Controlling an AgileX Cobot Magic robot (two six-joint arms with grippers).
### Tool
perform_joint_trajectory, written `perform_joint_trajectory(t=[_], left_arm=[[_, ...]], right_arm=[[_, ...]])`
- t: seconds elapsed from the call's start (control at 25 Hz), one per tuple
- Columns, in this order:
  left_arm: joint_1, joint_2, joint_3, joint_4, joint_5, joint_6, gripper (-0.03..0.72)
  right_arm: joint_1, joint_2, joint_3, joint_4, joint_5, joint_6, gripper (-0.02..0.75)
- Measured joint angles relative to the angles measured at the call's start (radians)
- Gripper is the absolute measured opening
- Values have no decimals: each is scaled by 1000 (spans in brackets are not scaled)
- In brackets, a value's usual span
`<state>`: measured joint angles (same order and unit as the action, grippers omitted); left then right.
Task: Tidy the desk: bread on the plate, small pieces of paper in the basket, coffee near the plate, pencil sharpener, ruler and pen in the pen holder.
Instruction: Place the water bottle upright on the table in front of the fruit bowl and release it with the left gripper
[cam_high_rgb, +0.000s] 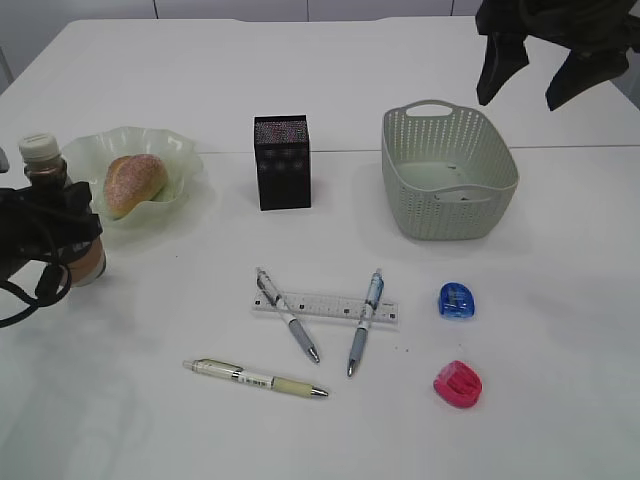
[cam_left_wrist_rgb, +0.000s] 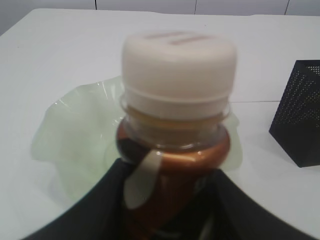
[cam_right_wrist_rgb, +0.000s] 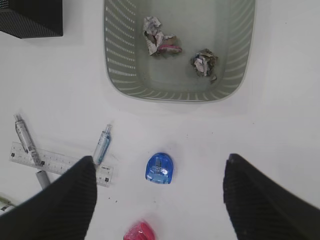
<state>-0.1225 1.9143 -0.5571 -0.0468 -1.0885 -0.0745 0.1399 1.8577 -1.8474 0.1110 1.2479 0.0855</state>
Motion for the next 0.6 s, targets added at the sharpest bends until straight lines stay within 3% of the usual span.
perform_joint_trajectory(t=[0.6], left_arm=[[0,83,-26,2,-9,0,296]], right_arm=[[0,0,0,0,0,-5,577]])
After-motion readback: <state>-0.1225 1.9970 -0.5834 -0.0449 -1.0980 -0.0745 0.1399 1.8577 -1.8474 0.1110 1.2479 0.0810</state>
